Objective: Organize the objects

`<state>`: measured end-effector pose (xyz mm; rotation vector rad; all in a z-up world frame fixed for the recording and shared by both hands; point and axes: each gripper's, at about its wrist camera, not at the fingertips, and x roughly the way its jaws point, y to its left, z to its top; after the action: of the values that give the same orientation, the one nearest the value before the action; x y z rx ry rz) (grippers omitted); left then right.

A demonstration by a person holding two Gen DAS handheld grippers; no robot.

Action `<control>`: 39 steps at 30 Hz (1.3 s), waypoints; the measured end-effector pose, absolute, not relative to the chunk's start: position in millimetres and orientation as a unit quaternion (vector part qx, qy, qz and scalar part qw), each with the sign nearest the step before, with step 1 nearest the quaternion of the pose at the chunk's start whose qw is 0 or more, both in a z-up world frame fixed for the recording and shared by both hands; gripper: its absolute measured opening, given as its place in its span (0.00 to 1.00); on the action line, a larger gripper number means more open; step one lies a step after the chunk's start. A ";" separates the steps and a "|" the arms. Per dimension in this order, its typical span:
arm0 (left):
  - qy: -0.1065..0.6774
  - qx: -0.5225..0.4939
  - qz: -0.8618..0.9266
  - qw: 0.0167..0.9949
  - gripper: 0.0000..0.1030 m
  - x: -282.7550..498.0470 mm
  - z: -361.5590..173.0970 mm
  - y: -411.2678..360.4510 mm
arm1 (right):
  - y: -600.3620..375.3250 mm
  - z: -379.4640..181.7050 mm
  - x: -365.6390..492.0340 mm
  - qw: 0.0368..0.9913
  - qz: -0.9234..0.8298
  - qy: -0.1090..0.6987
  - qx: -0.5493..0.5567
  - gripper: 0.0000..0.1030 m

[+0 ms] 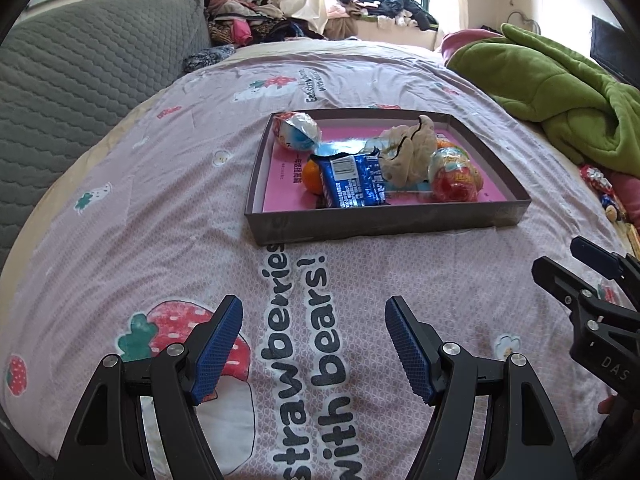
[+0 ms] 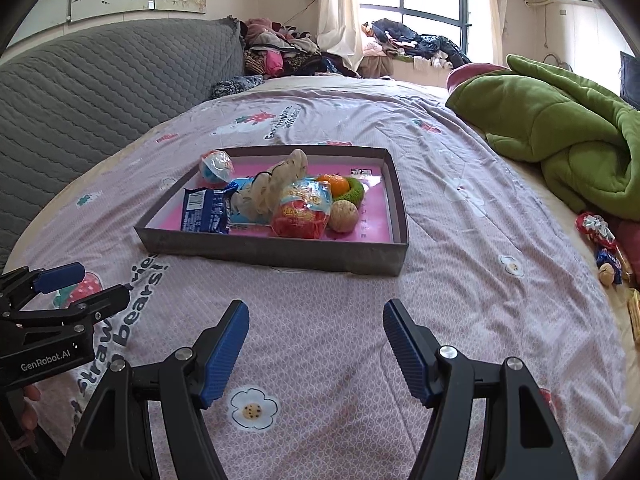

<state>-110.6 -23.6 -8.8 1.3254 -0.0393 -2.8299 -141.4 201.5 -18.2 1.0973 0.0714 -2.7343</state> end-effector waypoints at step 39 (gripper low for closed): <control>-0.007 0.376 -0.927 0.012 0.73 -106.8 -21.2 -29.6 | 201.8 -40.5 -139.5 0.102 -0.924 0.024 0.367 0.67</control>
<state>-106.8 -29.6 -21.1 1.1713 -0.0226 -2.8887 -139.5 201.8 -40.5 1.0837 0.0712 -2.7301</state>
